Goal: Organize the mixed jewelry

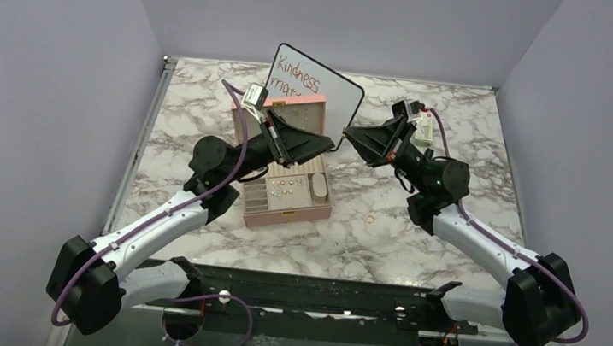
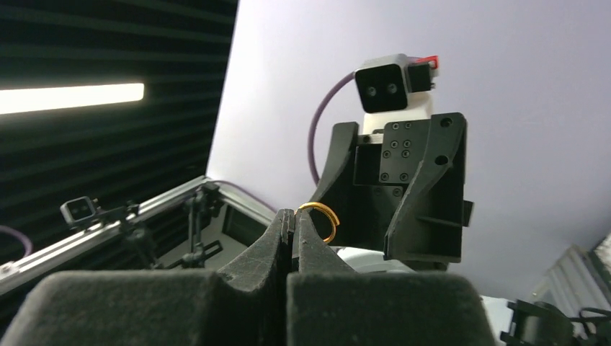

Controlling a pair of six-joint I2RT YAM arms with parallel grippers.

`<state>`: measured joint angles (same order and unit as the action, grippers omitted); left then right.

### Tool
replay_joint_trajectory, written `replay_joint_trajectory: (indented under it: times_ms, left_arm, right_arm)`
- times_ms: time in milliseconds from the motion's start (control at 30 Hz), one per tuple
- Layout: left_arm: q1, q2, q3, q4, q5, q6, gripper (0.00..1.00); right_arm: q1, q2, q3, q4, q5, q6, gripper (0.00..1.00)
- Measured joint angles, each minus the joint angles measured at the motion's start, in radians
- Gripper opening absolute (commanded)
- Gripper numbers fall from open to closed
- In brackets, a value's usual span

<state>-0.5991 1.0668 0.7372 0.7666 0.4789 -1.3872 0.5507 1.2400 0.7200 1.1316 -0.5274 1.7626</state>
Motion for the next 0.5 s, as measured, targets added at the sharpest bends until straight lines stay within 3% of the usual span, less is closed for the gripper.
replay_joint_trajectory:
  times_ms: [500]
  left_arm:
    - [-0.079,0.130,0.093,0.157,-0.035,-0.022,0.52]
  right_arm:
    - [0.005,0.006,0.048,0.152,0.002,0.112,0.01]
